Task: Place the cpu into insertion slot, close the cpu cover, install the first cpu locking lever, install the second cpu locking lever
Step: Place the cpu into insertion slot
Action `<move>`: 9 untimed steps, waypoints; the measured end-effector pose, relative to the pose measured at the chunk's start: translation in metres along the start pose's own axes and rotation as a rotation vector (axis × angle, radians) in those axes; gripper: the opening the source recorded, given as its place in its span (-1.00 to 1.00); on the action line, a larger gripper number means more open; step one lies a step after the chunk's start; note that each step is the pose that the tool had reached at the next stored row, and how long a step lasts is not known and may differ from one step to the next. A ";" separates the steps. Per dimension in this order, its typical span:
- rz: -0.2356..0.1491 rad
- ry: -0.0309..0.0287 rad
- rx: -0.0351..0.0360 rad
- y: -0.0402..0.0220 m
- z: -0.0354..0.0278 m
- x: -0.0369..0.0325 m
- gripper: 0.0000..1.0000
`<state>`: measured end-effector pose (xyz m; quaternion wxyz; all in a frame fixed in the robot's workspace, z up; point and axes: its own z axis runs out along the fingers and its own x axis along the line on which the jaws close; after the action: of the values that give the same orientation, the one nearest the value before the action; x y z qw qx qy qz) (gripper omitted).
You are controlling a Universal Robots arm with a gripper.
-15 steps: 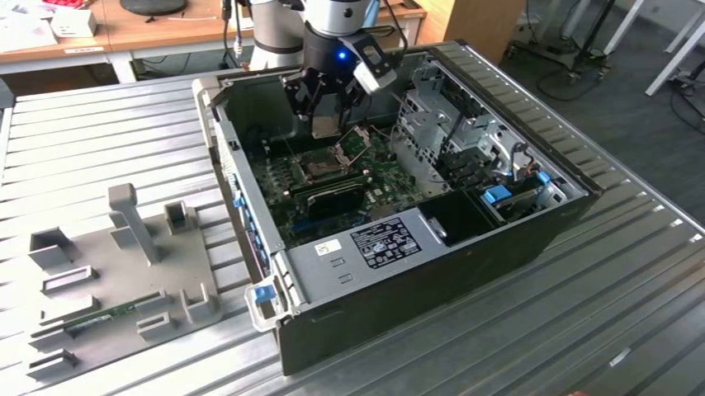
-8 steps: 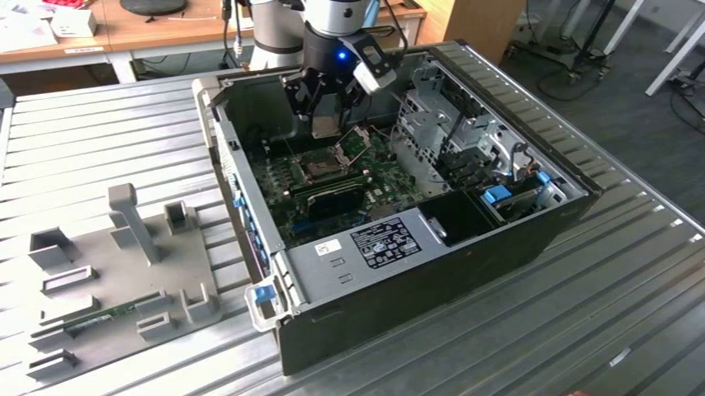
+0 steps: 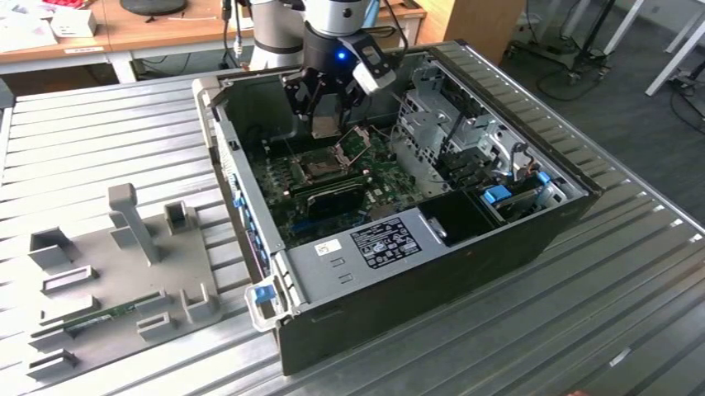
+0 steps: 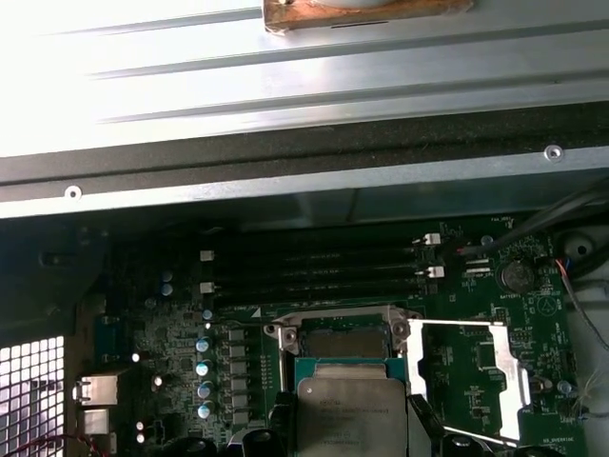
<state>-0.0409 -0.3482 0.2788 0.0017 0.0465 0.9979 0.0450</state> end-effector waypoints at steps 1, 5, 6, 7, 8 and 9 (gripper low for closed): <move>0.001 -0.0001 0.0000 0.0000 0.0000 0.0000 0.08; 0.002 -0.0002 0.0000 0.0000 0.0000 0.0000 0.08; 0.005 -0.0005 0.0000 0.0000 0.0000 0.0000 0.08; 0.013 -0.0012 0.0000 0.0000 0.0000 0.0000 0.08; 0.022 -0.0021 0.0000 0.0000 0.0001 0.0000 0.08; 0.029 -0.0025 0.0000 0.0000 0.0001 0.0000 0.08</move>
<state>-0.0409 -0.3482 0.2788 0.0023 0.0608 0.9971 0.0449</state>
